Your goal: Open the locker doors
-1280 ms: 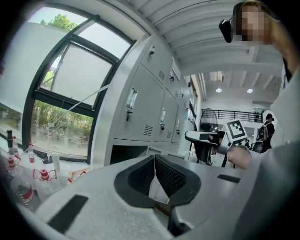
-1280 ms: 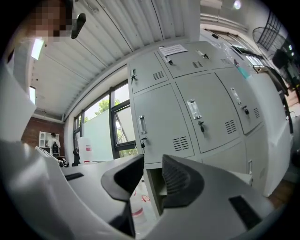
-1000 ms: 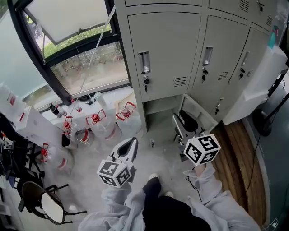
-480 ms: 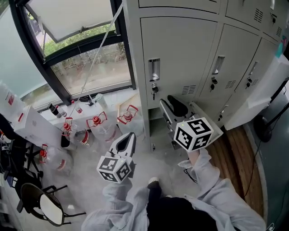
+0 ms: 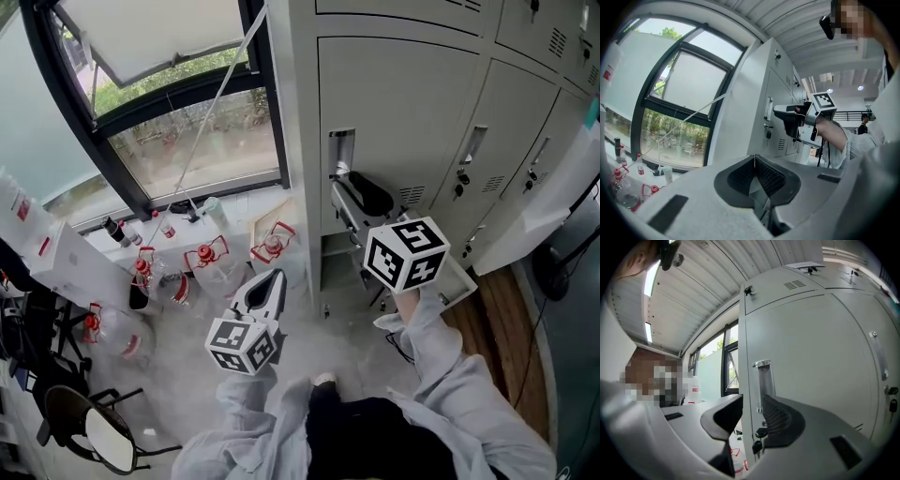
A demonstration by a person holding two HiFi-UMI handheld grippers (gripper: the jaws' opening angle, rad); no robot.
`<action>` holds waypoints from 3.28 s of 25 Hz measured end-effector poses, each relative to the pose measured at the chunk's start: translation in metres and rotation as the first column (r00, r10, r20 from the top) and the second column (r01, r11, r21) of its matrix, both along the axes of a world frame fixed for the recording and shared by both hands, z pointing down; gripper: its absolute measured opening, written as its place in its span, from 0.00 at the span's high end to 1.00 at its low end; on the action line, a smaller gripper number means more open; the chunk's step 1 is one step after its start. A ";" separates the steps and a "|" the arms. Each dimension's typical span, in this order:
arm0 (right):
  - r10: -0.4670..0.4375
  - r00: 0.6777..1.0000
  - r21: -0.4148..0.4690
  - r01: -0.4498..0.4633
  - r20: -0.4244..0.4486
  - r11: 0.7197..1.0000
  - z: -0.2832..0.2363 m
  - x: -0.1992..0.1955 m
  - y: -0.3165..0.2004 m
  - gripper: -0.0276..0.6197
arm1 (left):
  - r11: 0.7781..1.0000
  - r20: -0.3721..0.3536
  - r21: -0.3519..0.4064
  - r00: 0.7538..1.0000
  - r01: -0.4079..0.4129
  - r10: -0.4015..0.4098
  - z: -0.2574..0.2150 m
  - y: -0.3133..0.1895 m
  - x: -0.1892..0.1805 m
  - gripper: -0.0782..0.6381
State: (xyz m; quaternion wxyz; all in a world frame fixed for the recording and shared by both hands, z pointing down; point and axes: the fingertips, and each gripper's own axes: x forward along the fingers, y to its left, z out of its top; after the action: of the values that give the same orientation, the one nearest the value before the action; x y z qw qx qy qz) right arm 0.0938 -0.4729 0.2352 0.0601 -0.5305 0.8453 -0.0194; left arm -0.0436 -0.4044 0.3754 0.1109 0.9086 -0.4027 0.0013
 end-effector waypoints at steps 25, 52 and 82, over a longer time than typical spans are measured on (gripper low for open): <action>0.050 0.996 0.024 -0.048 -0.077 0.999 -0.002 -0.020 -0.027 0.78 | 0.999 -0.066 -0.039 0.998 0.012 -0.015 0.023 -0.021 -0.026 0.88; -0.035 0.998 0.068 0.039 -0.050 0.997 -0.001 0.030 0.103 0.79 | 0.994 -0.063 -0.095 0.996 0.061 -0.067 0.031 0.086 0.038 0.88; -0.031 0.999 0.127 0.026 0.033 0.992 0.005 0.183 0.209 0.78 | 0.995 -0.040 -0.072 0.996 0.074 -0.077 0.042 0.202 0.157 0.88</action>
State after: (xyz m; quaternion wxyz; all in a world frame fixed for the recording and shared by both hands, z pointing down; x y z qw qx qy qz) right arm 0.2770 -0.2640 0.2402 0.1080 -0.5131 0.8512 0.0244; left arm 0.1134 -0.2021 0.4175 0.1517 0.8880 -0.4341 -0.0082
